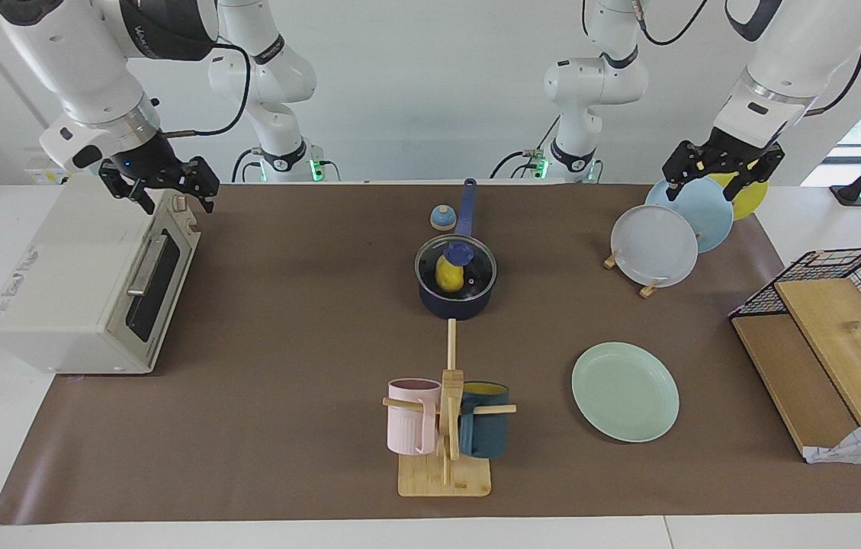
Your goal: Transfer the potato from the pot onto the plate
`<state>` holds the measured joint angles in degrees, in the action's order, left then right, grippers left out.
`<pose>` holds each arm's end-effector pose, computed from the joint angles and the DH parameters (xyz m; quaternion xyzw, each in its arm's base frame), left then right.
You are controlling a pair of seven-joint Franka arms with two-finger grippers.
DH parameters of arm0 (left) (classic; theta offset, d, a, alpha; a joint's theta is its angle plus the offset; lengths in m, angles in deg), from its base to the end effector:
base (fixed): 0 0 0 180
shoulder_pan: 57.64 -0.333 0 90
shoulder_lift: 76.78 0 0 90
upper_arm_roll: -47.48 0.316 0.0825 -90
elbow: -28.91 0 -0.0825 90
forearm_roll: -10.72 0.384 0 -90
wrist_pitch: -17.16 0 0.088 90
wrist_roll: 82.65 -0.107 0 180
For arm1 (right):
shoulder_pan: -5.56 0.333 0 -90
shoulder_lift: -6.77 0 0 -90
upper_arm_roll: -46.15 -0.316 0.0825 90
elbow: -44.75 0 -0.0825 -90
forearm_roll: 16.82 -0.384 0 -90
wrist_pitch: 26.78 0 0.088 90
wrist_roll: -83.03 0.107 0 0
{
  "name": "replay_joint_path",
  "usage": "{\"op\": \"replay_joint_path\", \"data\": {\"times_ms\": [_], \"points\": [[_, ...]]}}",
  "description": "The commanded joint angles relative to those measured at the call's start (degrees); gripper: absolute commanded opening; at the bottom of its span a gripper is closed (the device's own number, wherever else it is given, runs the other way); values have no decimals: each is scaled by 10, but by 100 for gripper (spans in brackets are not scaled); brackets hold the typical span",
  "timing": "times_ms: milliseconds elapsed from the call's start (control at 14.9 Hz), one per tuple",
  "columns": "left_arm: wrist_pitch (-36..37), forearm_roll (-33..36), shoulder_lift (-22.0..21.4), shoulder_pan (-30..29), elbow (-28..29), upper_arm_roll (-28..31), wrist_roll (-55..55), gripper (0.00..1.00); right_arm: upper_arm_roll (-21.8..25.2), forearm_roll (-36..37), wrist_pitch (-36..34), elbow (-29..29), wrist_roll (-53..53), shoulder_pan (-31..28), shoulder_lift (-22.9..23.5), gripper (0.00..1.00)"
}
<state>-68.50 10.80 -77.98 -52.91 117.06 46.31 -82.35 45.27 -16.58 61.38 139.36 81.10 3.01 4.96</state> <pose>0.5376 -0.0555 0.6445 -0.9987 0.0488 0.0112 0.0015 0.5389 -0.0160 0.6013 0.9992 0.0023 -0.0405 0.0011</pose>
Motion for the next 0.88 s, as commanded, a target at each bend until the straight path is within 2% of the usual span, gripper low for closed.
{"op": "replay_joint_path", "data": {"times_ms": [0,808], "points": [[3,-6,-5,-6,4,-2,-6,100,-3,1,8,6,-16,-3,-7,100],[3,-6,-5,-6,4,-2,-6,100,-3,-17,23,7,-19,-3,-7,100]]}}
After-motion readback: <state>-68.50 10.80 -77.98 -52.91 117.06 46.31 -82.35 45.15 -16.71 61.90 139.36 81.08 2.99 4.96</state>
